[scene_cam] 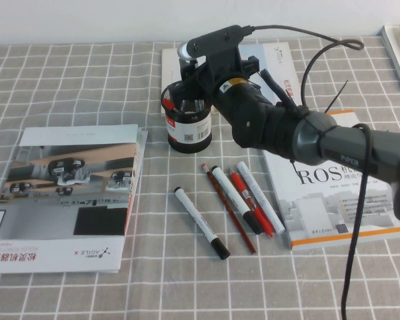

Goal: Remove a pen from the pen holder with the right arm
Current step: 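Take a marker out of the pen holder and lay it on the table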

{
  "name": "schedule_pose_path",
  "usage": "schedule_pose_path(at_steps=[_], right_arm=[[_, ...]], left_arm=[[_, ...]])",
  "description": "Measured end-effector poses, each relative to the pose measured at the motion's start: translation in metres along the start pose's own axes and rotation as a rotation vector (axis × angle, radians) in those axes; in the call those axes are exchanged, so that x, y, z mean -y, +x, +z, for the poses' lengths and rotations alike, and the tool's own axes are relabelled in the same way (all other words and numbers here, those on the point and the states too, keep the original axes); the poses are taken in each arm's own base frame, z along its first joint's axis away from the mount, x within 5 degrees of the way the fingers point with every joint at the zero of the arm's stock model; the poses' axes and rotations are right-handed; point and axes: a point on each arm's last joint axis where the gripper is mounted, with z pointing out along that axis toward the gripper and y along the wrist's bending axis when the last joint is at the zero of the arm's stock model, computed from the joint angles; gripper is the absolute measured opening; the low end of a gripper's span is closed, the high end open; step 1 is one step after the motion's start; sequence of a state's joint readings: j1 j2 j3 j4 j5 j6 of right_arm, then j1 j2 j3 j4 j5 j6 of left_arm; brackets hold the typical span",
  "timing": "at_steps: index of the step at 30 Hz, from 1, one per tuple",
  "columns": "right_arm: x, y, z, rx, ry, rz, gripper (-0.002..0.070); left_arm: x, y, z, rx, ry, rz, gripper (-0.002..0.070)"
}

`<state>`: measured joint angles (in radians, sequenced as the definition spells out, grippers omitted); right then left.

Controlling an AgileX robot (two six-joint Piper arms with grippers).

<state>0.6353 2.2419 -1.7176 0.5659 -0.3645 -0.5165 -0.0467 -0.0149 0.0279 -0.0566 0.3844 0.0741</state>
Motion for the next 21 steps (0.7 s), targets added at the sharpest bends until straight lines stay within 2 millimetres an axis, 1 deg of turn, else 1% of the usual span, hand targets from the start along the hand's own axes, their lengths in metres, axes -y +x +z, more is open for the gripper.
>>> schedule_pose_path(at_steps=[6, 15, 21], right_arm=[[-0.002, 0.014, 0.009, -0.035, -0.010, -0.012, 0.0371], [0.002, 0.017, 0.012, -0.041, 0.004, 0.002, 0.0370], [0.004, 0.022, 0.014, -0.050, 0.012, 0.009, 0.0370]], left_arm=[[0.000, 0.000, 0.000, 0.000, 0.000, 0.000, -0.0005], [0.000, 0.000, 0.000, 0.000, 0.000, 0.000, -0.0005], [0.000, 0.000, 0.000, 0.000, 0.000, 0.000, -0.0005]])
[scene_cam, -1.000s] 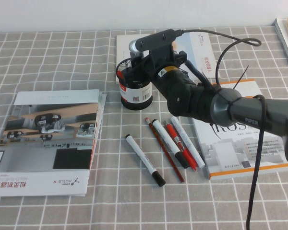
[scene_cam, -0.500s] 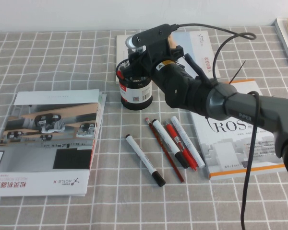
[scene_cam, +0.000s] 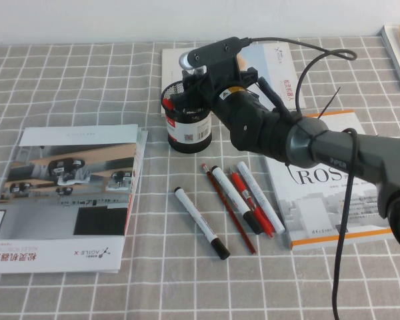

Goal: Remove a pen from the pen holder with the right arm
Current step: 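Take a marker out of the pen holder and lay it on the table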

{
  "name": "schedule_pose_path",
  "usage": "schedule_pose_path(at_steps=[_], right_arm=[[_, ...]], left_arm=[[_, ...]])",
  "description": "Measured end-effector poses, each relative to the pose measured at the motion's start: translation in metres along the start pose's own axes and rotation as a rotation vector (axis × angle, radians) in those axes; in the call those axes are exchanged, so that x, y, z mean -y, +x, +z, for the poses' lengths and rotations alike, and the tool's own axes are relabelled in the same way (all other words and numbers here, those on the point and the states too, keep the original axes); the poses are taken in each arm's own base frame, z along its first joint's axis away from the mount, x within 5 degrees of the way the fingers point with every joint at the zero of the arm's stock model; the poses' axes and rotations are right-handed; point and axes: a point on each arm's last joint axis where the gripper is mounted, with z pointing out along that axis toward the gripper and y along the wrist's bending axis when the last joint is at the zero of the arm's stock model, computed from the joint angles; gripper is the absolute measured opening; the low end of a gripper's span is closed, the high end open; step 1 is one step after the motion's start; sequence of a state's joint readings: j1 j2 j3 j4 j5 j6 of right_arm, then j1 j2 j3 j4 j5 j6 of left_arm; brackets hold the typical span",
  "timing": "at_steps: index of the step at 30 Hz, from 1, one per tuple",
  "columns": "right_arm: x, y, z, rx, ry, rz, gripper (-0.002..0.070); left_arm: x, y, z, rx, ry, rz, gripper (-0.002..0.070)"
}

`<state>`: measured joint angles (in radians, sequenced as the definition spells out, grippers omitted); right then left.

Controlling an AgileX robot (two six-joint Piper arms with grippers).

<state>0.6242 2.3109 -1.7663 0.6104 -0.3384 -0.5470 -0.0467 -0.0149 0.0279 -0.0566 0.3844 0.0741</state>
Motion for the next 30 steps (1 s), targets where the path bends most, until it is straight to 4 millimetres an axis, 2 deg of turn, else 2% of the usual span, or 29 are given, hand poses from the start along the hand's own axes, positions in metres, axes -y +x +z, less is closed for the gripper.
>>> schedule_pose_path(at_steps=[7, 19, 25, 30], right_arm=[[0.000, 0.001, 0.000, -0.002, 0.000, 0.000, 0.0314], [0.000, 0.000, 0.000, 0.002, 0.005, 0.019, 0.0137], [0.001, -0.006, -0.001, 0.013, 0.006, 0.027, 0.0085], [-0.001, -0.009, -0.003, -0.001, -0.009, 0.026, 0.0083]], left_arm=[[0.000, 0.000, 0.000, 0.000, 0.000, 0.000, -0.0005], [0.000, 0.000, 0.000, 0.000, 0.000, 0.000, -0.0005], [0.000, 0.000, 0.000, 0.000, 0.000, 0.000, -0.0005], [0.000, 0.000, 0.000, 0.000, 0.000, 0.000, -0.0005]])
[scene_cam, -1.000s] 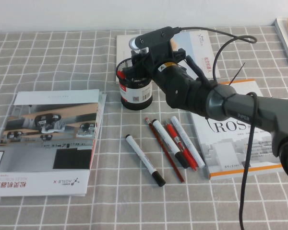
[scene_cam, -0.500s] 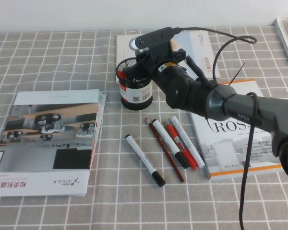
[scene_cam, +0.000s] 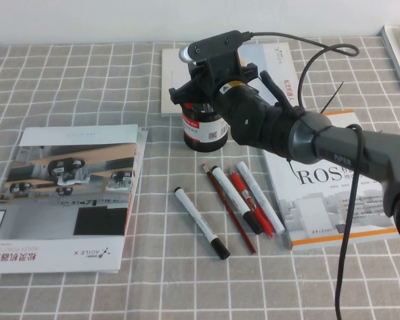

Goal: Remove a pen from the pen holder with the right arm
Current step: 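Take a marker out of the pen holder and lay it on the table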

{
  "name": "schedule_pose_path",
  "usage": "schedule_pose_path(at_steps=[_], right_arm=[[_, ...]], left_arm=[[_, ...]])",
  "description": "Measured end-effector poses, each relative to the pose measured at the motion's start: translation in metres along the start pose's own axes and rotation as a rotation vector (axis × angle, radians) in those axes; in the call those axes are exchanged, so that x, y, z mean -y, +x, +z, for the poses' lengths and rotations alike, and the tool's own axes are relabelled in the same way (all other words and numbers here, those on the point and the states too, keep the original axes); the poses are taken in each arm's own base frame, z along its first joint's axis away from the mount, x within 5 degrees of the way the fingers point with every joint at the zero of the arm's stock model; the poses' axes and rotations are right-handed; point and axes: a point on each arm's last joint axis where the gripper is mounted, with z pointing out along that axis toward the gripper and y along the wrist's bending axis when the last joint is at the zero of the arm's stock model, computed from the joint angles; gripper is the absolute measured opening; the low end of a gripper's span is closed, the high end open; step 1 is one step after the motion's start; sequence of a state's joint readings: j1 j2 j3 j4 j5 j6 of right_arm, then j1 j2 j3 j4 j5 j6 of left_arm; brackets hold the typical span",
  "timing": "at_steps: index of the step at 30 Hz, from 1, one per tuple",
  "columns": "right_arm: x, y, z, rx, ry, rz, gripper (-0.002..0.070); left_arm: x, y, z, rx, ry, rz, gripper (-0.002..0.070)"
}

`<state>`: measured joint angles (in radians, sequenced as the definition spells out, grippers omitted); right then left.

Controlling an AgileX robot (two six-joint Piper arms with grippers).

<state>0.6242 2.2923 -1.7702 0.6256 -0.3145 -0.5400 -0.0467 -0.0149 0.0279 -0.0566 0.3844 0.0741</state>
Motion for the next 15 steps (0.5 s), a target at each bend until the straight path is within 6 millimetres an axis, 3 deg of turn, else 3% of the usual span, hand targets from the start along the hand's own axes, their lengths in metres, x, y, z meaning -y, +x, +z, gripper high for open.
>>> schedule_pose_path(at_steps=[9, 15], right_arm=[[-0.001, -0.004, -0.002, -0.011, -0.015, -0.005, 0.0083], [-0.003, -0.025, -0.011, 0.010, -0.038, -0.021, 0.0082]], left_arm=[[0.000, 0.000, 0.000, 0.000, 0.000, 0.000, -0.0005], [0.000, 0.000, 0.000, 0.000, 0.000, 0.000, -0.0005]])
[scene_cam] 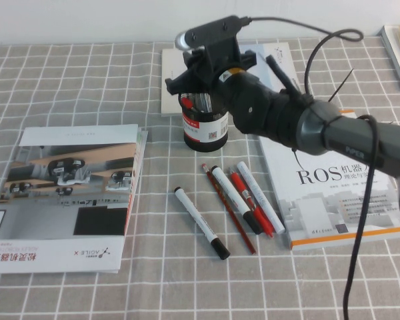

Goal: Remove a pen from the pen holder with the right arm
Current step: 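Take a marker out of the pen holder and lay it on the table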

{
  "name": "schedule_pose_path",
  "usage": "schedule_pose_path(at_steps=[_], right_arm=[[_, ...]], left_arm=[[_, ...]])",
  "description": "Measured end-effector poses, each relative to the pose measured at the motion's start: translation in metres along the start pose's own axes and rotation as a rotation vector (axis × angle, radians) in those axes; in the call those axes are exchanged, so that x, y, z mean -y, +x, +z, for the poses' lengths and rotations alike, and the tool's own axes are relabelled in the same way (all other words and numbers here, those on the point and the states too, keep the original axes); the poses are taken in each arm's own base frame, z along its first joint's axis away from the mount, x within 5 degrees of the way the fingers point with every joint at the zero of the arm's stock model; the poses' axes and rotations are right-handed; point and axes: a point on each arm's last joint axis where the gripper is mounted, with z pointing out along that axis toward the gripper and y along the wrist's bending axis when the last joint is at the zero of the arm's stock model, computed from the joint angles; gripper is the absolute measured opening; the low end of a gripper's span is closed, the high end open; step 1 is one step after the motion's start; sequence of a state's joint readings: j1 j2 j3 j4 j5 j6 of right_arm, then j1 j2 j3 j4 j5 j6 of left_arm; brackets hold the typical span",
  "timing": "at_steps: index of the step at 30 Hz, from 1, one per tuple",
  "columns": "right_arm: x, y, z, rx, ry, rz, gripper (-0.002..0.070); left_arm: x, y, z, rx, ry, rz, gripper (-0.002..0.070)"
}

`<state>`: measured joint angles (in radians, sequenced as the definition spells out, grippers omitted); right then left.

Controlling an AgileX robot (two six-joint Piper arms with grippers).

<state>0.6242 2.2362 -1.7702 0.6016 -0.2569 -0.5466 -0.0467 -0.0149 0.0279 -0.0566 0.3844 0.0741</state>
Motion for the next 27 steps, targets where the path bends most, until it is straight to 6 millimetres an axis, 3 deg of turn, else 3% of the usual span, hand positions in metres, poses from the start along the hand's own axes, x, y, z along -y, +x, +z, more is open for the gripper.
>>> schedule_pose_path(at_steps=[13, 18, 27], right_arm=[[-0.002, -0.027, -0.013, 0.012, -0.036, -0.048, 0.0082], [-0.006, -0.058, -0.033, 0.002, -0.095, -0.046, 0.0081], [-0.015, -0.118, -0.087, -0.047, -0.247, -0.086, 0.0081]], left_arm=[[0.000, 0.000, 0.000, 0.000, 0.000, 0.000, -0.0005], [0.000, 0.000, 0.000, 0.000, 0.000, 0.000, -0.0005], [0.000, 0.000, 0.000, 0.000, 0.000, 0.000, -0.0005]])
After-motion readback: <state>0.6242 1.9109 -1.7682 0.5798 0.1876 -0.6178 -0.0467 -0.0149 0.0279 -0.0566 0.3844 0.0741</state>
